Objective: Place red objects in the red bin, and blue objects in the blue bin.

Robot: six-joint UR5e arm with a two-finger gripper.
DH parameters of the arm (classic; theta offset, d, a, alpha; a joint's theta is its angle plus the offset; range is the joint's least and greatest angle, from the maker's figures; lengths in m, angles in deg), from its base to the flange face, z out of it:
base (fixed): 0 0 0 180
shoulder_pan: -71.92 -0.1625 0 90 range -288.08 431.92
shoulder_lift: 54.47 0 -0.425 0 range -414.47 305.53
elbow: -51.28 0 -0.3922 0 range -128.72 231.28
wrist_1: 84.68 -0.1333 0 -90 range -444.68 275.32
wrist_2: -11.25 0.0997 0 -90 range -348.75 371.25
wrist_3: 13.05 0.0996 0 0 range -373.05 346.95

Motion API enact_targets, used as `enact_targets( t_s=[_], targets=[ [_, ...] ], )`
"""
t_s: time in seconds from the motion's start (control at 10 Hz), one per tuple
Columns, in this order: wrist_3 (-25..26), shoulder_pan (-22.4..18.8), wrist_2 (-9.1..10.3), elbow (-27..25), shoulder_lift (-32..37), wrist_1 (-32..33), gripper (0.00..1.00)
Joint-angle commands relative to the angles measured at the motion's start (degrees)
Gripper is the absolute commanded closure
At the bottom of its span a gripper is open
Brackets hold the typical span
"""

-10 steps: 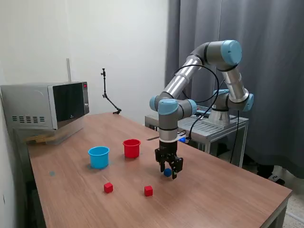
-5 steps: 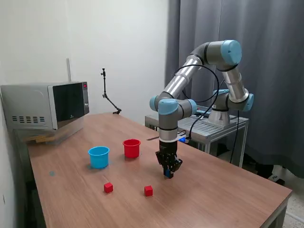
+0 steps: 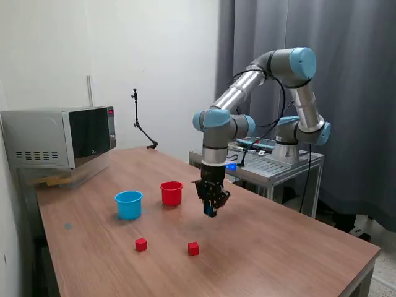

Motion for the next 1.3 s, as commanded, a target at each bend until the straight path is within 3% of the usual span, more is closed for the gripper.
enact_targets(
  t_s=[0.0, 0.1, 0.3, 0.5, 0.8, 1.2],
  targets=[
    [-0.4, 2.0, -1.86, 5.4, 6.3, -0.7, 1.0],
    [-0.5, 4.6, -3.7, 6.9, 5.9, -2.1, 1.0],
    [-0.8, 10.3, -3.45, 8.1, 4.5, -4.0, 1.0],
    [-2.2, 13.4, -3.36, 11.9, 0.5, -8.1, 1.0],
    [-3.5, 14.4, -1.96, 21.1, -7.3, -10.5, 1.0],
    [-4.3, 16.3, -1.78, 25.9, -11.3, -12.2, 1.0]
  ],
)
